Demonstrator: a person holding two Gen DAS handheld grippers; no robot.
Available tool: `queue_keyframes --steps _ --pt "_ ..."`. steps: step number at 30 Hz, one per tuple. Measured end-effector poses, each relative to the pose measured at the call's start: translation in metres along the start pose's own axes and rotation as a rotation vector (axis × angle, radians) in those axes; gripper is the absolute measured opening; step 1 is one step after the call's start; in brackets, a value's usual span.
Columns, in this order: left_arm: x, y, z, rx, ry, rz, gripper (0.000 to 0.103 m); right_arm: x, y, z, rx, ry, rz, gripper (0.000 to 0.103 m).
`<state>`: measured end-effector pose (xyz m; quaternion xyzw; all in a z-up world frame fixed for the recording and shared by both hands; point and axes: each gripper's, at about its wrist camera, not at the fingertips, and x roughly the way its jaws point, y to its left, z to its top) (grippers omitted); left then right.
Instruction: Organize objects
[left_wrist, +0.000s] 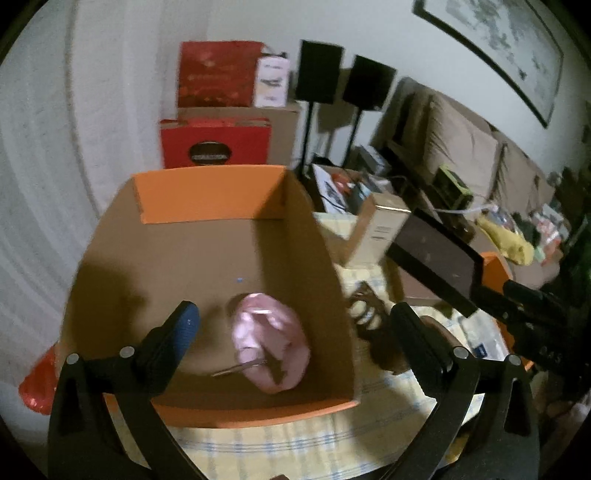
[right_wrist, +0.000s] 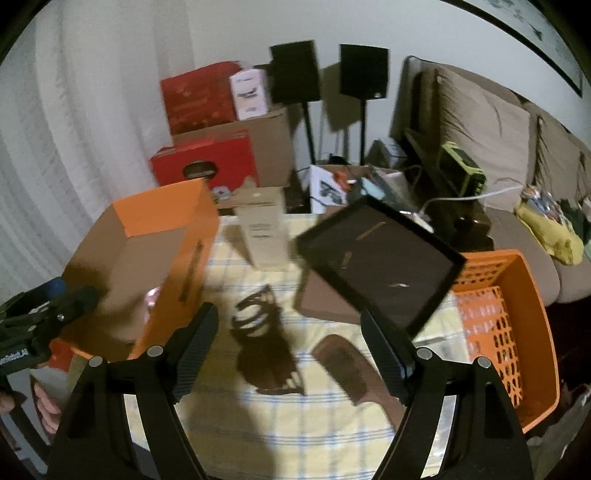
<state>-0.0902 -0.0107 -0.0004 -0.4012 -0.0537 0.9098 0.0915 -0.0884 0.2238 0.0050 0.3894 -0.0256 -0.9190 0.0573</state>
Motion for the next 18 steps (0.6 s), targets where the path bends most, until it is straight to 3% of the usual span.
queue_keyframes --steps 4,10,18 --pt "0.017 -0.022 0.007 0.004 0.050 -0.063 0.103 0.000 -0.026 0.000 0.036 0.004 -0.033 0.081" --pt "0.043 -0.055 0.016 0.030 0.080 -0.086 0.103 0.003 -0.071 0.005 0.120 0.000 -0.076 0.081" --pt "0.080 -0.099 0.021 0.042 0.110 -0.128 0.103 0.027 -0.133 0.007 0.271 0.046 -0.066 0.078"
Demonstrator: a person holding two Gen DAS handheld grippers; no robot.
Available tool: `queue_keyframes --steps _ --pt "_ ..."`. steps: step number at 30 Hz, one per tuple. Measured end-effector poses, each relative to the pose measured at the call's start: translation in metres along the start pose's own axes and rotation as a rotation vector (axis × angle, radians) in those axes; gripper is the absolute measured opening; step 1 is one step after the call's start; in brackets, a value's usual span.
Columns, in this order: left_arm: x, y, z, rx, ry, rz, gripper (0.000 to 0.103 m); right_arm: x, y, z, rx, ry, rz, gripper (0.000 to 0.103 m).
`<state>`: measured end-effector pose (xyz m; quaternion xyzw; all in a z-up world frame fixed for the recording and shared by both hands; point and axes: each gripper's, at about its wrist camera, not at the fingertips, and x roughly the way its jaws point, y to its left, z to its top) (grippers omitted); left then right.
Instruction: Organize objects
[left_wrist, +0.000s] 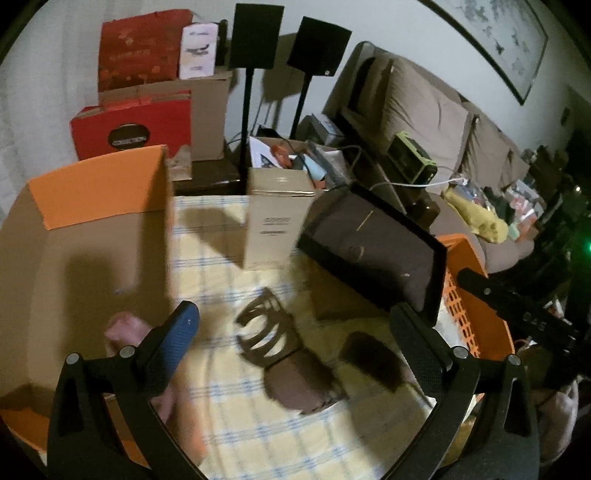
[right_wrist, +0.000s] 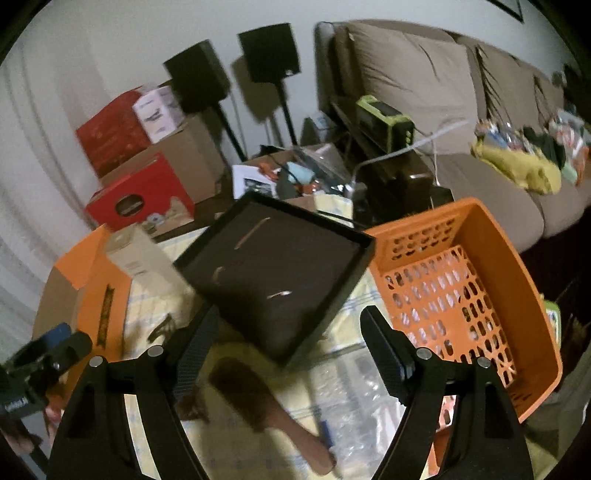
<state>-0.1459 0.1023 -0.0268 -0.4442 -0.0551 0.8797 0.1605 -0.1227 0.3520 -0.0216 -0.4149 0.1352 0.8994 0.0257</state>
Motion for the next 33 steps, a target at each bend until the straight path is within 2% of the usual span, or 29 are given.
queue_keyframes --steps 1,3,6,13,16,23,30,33 --pt "0.006 -0.005 0.002 -0.002 0.007 -0.003 0.102 0.004 -0.005 0.002 0.014 0.008 -0.003 0.076" --pt "0.016 -0.014 0.005 -0.005 0.025 -0.015 0.101 0.015 -0.015 0.006 0.040 0.022 0.000 0.060" --pt "0.027 -0.024 0.008 0.004 0.048 -0.025 0.099 0.033 -0.022 0.011 0.061 0.058 -0.004 0.041" --pt "0.058 -0.042 0.009 0.000 0.085 -0.025 0.094 0.064 -0.032 0.015 0.093 0.109 -0.014 0.032" --pt "0.070 -0.040 0.006 -0.030 0.104 -0.030 0.094 0.068 -0.033 0.013 0.071 0.117 -0.044 0.023" --pt "0.084 -0.041 -0.006 -0.029 0.153 -0.038 0.094 0.063 -0.025 0.001 0.004 0.127 -0.059 0.021" --pt "0.088 -0.042 -0.016 -0.032 0.185 -0.060 0.093 0.053 -0.006 -0.018 -0.053 0.156 -0.018 0.021" --pt "0.092 -0.041 -0.021 -0.040 0.202 -0.054 0.082 0.051 -0.001 -0.021 -0.058 0.162 -0.006 0.020"
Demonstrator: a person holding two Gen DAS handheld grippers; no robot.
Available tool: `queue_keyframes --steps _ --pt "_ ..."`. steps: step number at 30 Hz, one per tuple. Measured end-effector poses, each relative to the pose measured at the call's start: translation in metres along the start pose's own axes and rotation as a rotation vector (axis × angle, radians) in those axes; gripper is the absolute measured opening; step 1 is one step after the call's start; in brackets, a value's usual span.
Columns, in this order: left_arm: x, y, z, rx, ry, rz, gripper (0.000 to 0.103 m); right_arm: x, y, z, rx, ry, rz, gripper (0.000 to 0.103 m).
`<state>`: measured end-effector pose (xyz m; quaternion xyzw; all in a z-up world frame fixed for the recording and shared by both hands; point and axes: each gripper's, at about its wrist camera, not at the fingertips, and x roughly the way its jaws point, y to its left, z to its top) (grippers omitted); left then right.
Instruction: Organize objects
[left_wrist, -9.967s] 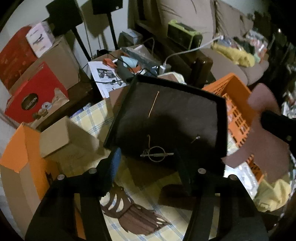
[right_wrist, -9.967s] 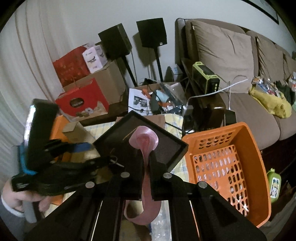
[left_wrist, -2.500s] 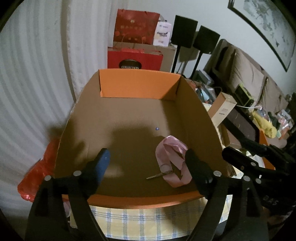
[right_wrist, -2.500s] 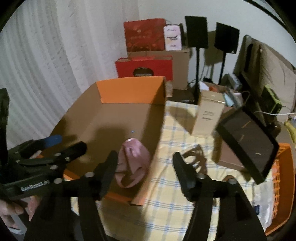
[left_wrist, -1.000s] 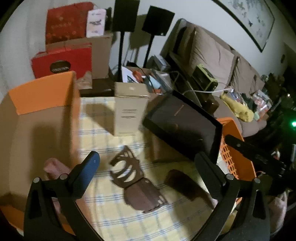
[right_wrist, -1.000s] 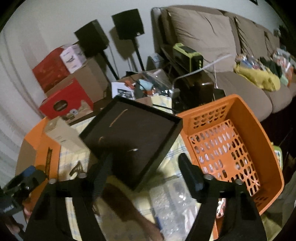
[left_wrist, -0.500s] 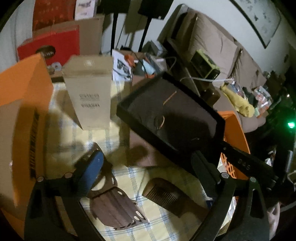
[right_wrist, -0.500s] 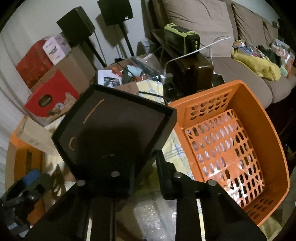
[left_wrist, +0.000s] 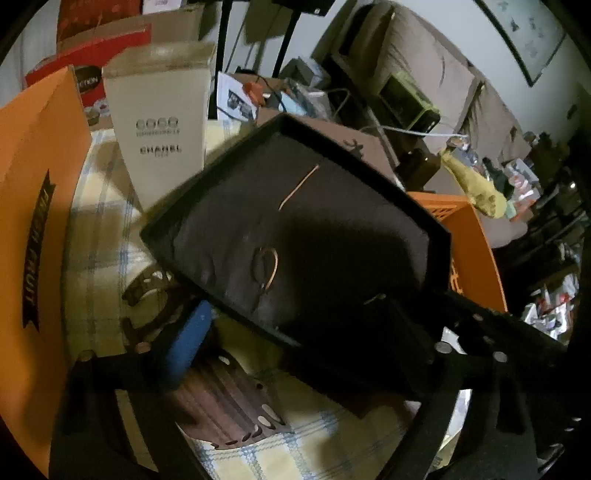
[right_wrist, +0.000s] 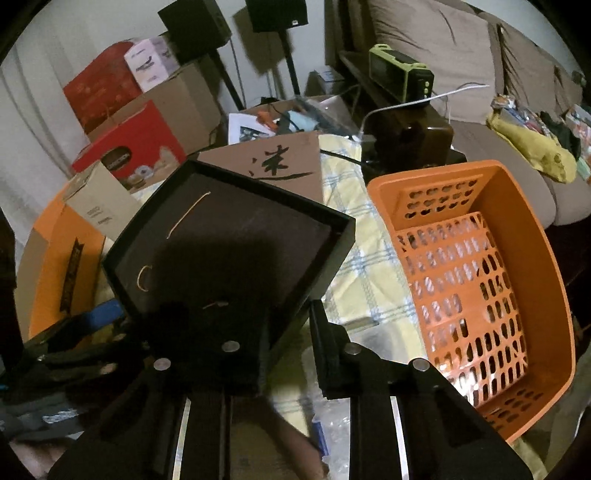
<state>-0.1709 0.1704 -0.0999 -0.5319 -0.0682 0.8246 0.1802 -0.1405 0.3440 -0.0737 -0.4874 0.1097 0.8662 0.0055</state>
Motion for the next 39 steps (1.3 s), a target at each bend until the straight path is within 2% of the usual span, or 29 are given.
queue_keyframes --steps 1,5,8,10,16,20,23,25,26,28,34,37,39 --pt "0.002 0.001 -0.001 -0.001 0.006 0.006 0.072 0.000 0.000 0.000 0.002 -0.001 0.002 0.020" --pt "0.002 0.006 -0.004 -0.002 -0.004 -0.020 0.058 0.000 -0.002 -0.002 0.024 0.004 0.018 0.021" --pt "-0.003 0.000 -0.004 0.034 -0.030 0.005 0.046 -0.001 0.000 -0.003 0.018 0.001 0.016 0.022" --pt "-0.007 -0.005 -0.006 0.061 -0.040 0.029 0.042 -0.003 0.002 -0.003 0.012 -0.002 0.016 0.022" --pt "-0.019 -0.008 -0.012 0.071 -0.052 0.007 0.032 -0.012 0.009 -0.011 -0.012 -0.007 0.010 0.018" --pt "-0.024 -0.009 -0.012 0.070 -0.041 0.007 0.030 -0.022 0.018 -0.017 -0.042 0.000 0.053 0.018" --pt "-0.022 -0.002 -0.010 0.032 -0.020 -0.010 0.037 -0.034 0.011 -0.014 -0.033 -0.024 0.026 0.018" --pt "-0.018 0.005 -0.008 -0.015 -0.002 -0.019 0.046 -0.042 -0.001 -0.004 -0.005 -0.059 0.005 0.022" --pt "-0.016 0.008 -0.008 -0.031 0.003 -0.027 0.049 -0.044 -0.005 0.001 0.006 -0.071 0.001 0.029" --pt "-0.011 0.012 -0.008 -0.052 0.016 -0.041 0.049 -0.044 -0.012 0.014 0.011 -0.088 -0.005 0.033" --pt "-0.002 0.016 -0.010 -0.068 0.038 -0.098 0.050 -0.015 -0.015 0.056 -0.067 -0.072 -0.041 0.033" --pt "-0.001 0.019 -0.009 -0.084 0.030 -0.103 0.050 0.006 -0.012 0.067 -0.121 -0.034 0.021 0.032" --pt "0.000 0.017 -0.008 -0.083 0.025 -0.101 0.050 0.015 -0.007 0.069 -0.154 -0.010 0.029 0.032"
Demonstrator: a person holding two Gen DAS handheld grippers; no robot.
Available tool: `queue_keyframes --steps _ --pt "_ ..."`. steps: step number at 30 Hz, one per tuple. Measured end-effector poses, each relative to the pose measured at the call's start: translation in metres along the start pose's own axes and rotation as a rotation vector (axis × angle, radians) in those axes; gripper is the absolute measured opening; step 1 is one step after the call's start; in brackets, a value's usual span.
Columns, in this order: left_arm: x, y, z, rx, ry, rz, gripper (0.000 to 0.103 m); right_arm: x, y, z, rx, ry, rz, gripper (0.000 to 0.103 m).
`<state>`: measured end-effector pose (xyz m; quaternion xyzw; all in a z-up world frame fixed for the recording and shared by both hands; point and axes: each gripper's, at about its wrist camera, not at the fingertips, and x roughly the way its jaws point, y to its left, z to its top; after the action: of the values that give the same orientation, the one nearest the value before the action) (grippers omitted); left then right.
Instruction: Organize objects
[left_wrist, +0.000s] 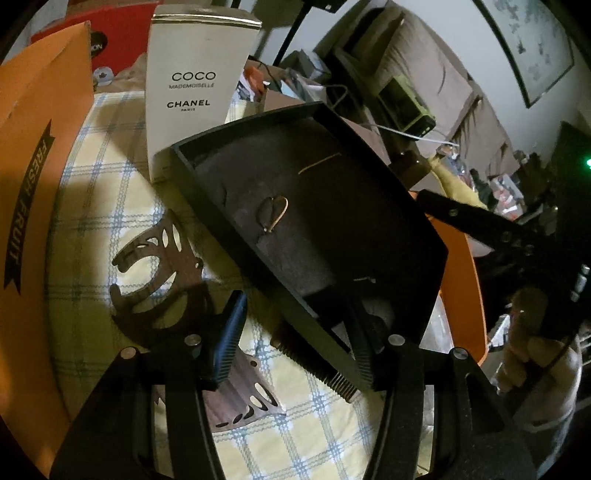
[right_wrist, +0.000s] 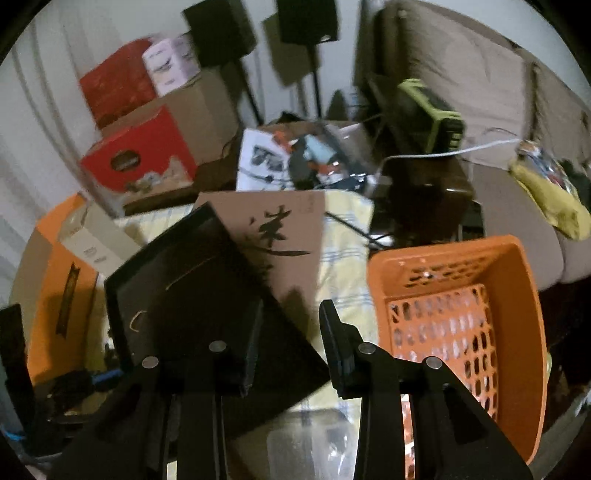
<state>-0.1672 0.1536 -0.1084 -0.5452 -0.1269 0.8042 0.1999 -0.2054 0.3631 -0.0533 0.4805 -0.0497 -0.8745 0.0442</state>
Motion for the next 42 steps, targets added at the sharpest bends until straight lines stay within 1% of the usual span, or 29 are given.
queue_keyframes --steps 2,3,4,5,7,9,12,15,17,21,24,31,36,42 --pt "0.001 -0.002 0.000 0.004 -0.005 0.001 0.050 0.010 0.004 0.000 -0.028 0.029 0.006 0.032" --pt "0.001 -0.002 0.000 0.007 -0.008 0.000 0.050 0.015 0.005 0.000 -0.038 0.041 0.010 0.029" --pt "0.002 -0.003 0.000 0.012 -0.013 -0.001 0.048 0.018 0.006 -0.002 -0.046 0.050 0.009 0.027" --pt "0.001 -0.004 0.000 0.016 -0.015 -0.003 0.045 0.020 0.007 -0.003 -0.055 0.059 -0.004 0.024" --pt "0.001 -0.007 0.000 0.026 -0.019 0.008 0.044 0.022 0.008 -0.005 -0.070 0.055 -0.030 0.020" --pt "-0.001 -0.009 0.000 0.037 -0.021 0.016 0.043 0.021 0.005 -0.008 -0.058 0.059 -0.025 0.016" --pt "-0.005 -0.010 -0.001 0.051 -0.024 0.029 0.039 0.016 -0.002 -0.012 -0.032 0.083 0.005 0.012" --pt "-0.010 -0.009 -0.004 0.054 -0.028 0.040 0.034 0.007 -0.002 -0.021 -0.026 0.101 0.045 0.012" --pt "-0.015 -0.011 -0.005 0.066 -0.038 0.051 0.034 -0.001 0.001 -0.026 -0.027 0.098 0.069 0.012" --pt "-0.025 -0.015 -0.009 0.091 -0.046 0.053 0.034 -0.013 0.008 -0.039 -0.054 0.103 0.054 0.012" --pt "-0.040 -0.018 -0.012 0.104 -0.064 0.042 0.034 -0.026 0.013 -0.048 -0.061 0.093 0.050 0.013" --pt "-0.081 -0.022 -0.022 0.138 -0.110 0.017 0.034 -0.062 0.030 -0.063 -0.079 0.038 0.026 0.013" --pt "-0.109 -0.023 -0.032 0.149 -0.137 -0.006 0.033 -0.094 0.044 -0.072 -0.087 -0.023 0.020 0.013" --pt "-0.152 -0.013 -0.044 0.146 -0.187 -0.014 0.033 -0.134 0.077 -0.081 -0.144 -0.101 0.007 0.013"
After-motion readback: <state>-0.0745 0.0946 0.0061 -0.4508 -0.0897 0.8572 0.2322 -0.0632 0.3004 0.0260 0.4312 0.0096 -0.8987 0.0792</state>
